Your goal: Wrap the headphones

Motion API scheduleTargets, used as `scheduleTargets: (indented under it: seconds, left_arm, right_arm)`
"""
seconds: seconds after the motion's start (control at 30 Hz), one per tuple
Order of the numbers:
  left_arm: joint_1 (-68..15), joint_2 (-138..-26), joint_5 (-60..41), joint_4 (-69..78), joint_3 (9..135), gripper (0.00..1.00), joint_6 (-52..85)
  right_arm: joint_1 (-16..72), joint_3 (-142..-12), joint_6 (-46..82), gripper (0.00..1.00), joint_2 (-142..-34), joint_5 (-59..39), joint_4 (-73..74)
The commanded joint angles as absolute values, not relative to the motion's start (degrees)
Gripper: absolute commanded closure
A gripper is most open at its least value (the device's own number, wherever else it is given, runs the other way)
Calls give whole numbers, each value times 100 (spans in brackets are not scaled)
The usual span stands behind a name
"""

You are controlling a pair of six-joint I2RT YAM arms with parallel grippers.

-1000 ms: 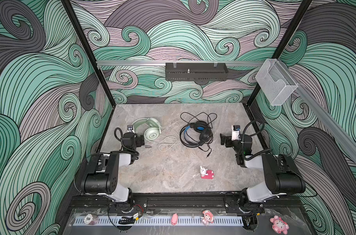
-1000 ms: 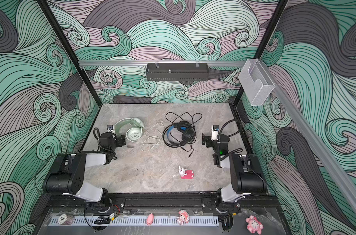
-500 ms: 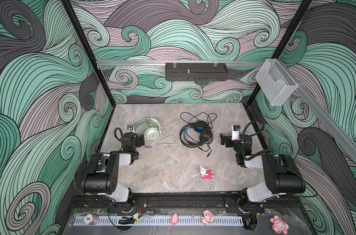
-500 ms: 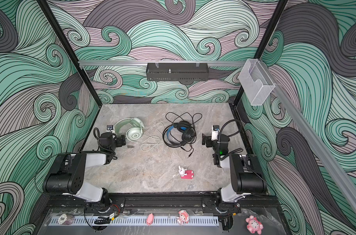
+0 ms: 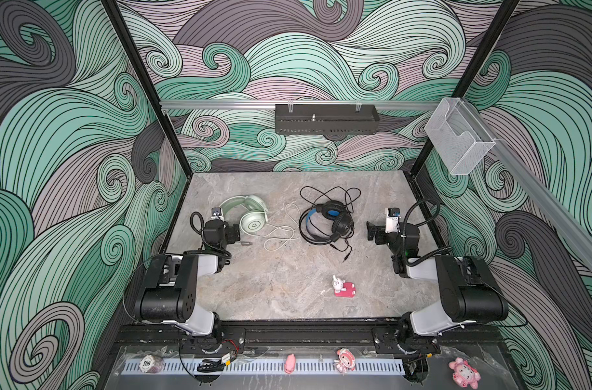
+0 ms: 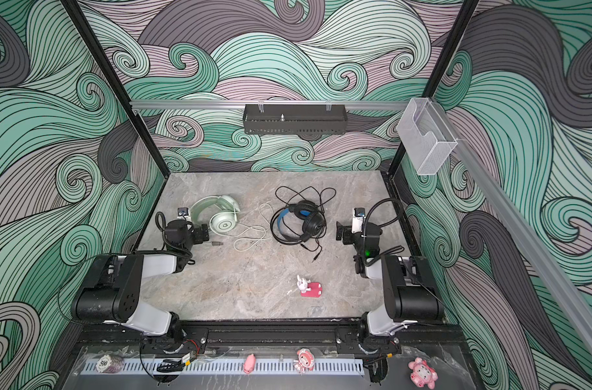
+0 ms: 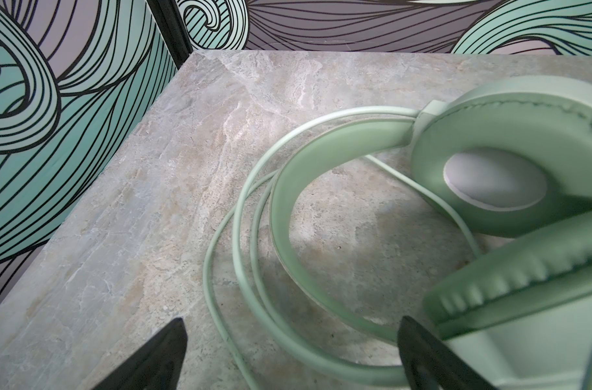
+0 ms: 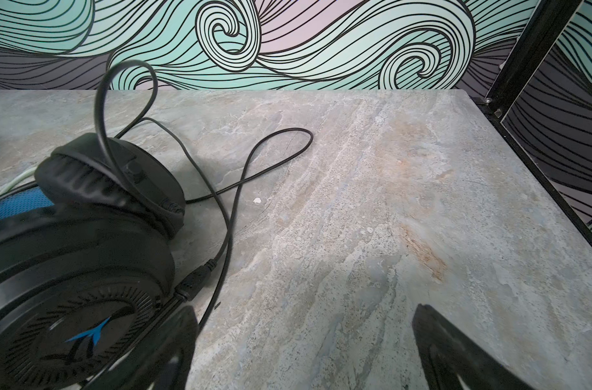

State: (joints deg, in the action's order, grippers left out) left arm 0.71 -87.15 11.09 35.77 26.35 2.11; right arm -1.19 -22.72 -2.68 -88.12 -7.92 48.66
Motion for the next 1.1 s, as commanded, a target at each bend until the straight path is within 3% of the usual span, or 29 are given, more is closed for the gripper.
scheduleTargets:
  seconds: [0.0, 0.77, 0.9, 0.93, 1.07]
  left_arm:
    - [126, -8728, 1046, 3717, 2744, 2, 268]
    - [140, -8730, 1008, 3705, 2749, 1, 271]
    - [140, -8400, 1003, 3229, 2948, 2, 131]
    - [145, -8219, 1212, 2297, 3224, 1, 361]
    - [150, -7598, 1218, 998, 3597, 2, 660]
  right_arm:
    - [-96, -2294, -237, 1, -8819, -757, 4905]
    - [-34, -2346, -215, 0, -8807, -512, 4893]
    - [237, -3427, -244, 0, -7987, -50, 2274]
    - [372, -3597, -182, 0, -7841, 238, 1995]
    - [685, -4335, 660, 1, -7587, 1062, 1008]
